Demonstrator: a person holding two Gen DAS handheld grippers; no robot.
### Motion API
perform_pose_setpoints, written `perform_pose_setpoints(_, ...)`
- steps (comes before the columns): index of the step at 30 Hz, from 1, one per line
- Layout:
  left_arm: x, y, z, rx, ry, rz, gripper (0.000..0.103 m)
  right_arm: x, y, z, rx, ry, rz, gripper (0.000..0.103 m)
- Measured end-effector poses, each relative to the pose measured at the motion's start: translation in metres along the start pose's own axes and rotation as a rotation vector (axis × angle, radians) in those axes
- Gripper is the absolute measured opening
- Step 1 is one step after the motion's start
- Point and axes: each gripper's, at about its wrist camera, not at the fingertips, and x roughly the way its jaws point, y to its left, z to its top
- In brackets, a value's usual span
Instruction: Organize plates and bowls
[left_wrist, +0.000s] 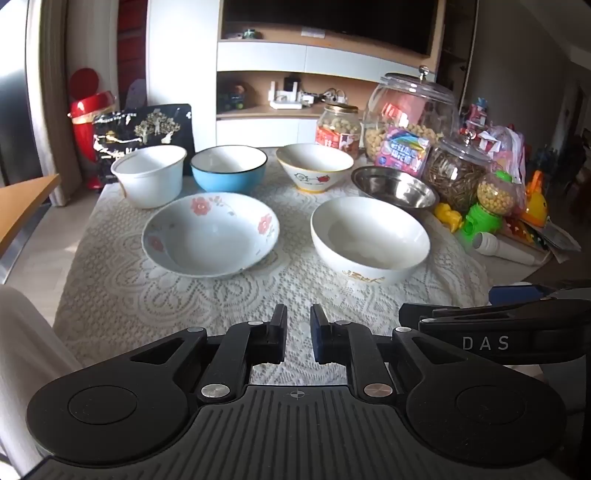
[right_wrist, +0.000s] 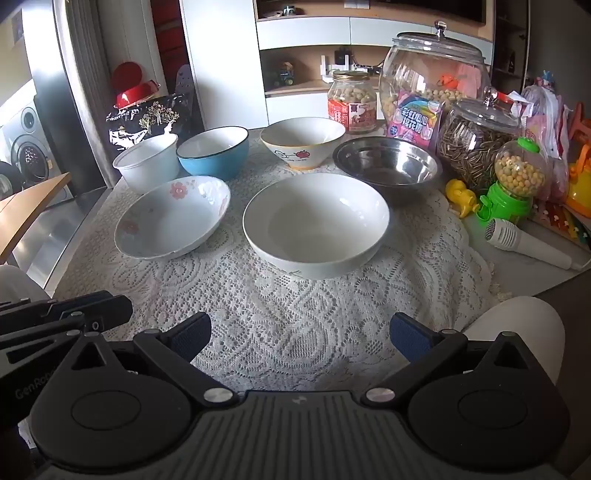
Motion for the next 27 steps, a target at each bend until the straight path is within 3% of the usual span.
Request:
perform_pose_setpoints(14,-0.001,-0.012,0.003,0.014,0.003,-0.006,0.016,0.003,0.006,-0.007,0.002,0.016,0.015,0.103)
perform_pose_setpoints(27,0.000,-0.001,0.000,-0.003,0.015,-0.008,0.016,0.001,0.001,-0.002,0.004,0.025,0.027,0.103)
